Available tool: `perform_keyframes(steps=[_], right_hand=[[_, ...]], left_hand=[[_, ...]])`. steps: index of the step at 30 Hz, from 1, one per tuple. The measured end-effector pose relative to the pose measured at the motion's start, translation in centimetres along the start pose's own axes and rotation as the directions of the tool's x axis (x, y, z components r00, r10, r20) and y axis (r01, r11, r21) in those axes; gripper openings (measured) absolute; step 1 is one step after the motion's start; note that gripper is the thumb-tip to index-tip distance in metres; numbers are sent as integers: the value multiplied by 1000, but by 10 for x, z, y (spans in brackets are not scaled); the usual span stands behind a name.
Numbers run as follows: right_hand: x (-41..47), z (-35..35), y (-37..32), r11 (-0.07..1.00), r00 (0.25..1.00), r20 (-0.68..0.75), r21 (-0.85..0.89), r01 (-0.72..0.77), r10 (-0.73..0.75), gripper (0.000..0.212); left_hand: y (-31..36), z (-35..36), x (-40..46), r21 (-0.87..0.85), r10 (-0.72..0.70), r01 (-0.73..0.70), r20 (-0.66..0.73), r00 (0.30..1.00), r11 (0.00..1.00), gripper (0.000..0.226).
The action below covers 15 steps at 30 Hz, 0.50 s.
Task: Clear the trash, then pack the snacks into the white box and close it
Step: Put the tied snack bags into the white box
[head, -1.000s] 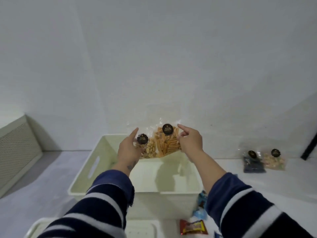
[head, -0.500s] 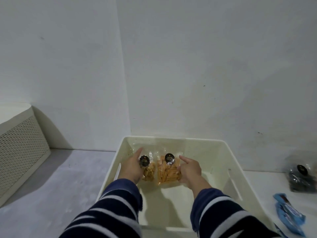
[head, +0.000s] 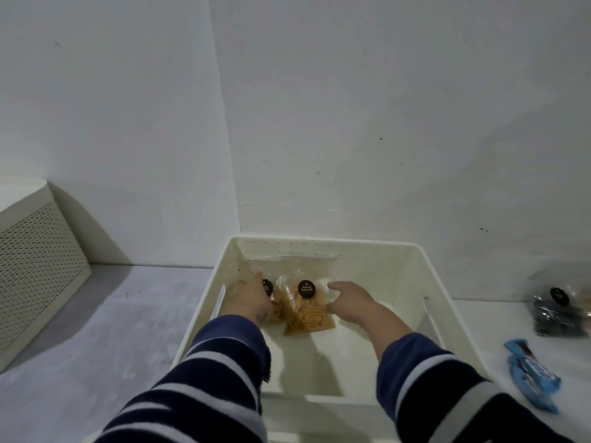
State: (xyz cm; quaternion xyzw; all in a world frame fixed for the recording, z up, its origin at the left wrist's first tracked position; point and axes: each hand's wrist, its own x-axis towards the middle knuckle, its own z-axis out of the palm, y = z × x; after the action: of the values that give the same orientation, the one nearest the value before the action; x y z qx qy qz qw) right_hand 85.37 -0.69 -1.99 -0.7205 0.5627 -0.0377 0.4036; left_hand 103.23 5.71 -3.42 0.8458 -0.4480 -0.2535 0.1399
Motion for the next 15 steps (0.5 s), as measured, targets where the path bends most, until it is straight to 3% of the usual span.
perform_keyframes(steps=[4, 7, 15], right_hand=[[-56, -40, 1, 976, 990, -22, -172, 137, -142, 51], [-90, -76, 13, 949, 978, -66, -264, 175, -199, 45], [-147, -186, 117, 948, 973, -212, -316, 21, -92, 42]], left_hand=[[39, -12, -40, 104, 177, -184, 73, 982, 977, 53], [84, -11, -69, 158, 312, -333, 148, 939, 929, 46], [223, 44, -127, 199, 554, -582, 181, 812, 788, 41]])
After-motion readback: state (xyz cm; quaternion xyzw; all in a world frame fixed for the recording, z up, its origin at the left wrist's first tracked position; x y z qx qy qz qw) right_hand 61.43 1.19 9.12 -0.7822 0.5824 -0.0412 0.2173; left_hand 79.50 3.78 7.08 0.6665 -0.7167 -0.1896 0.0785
